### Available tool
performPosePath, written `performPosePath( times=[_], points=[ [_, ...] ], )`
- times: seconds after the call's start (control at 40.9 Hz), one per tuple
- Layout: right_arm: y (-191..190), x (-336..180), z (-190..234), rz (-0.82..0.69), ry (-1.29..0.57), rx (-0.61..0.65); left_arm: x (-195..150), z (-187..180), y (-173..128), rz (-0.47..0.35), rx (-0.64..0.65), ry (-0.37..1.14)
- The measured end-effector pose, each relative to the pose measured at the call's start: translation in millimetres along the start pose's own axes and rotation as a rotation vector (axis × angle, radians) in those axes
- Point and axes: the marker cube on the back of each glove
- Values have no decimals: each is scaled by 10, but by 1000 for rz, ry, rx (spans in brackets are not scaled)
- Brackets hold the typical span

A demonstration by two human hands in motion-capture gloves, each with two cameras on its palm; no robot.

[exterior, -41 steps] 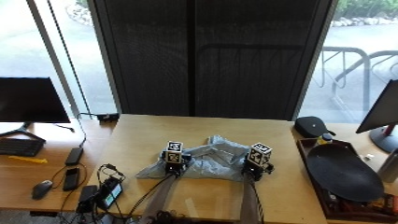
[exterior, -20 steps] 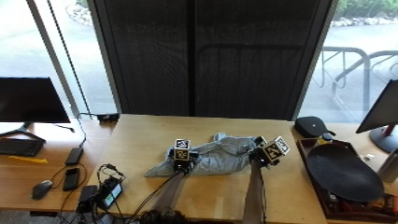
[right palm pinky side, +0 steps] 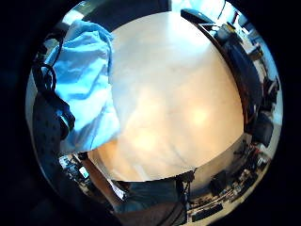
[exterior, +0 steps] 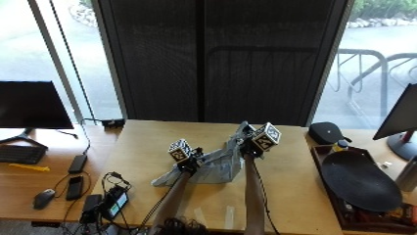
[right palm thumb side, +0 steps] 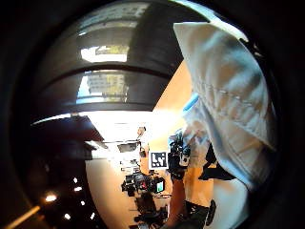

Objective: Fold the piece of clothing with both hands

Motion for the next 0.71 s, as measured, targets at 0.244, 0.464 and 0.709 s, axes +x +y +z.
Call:
performPosePath(
  times=[0.244,0.464,0.709],
  points=[
    [430,-883,238,-130,205,31,238,-985,92,367,214,415],
    [987,-1622,527,-264,352,66,-19,-1695,216,144,452,330],
    [1472,-2288,1087,-473,393,57,-249,-2127,399,71,589,443]
  ],
)
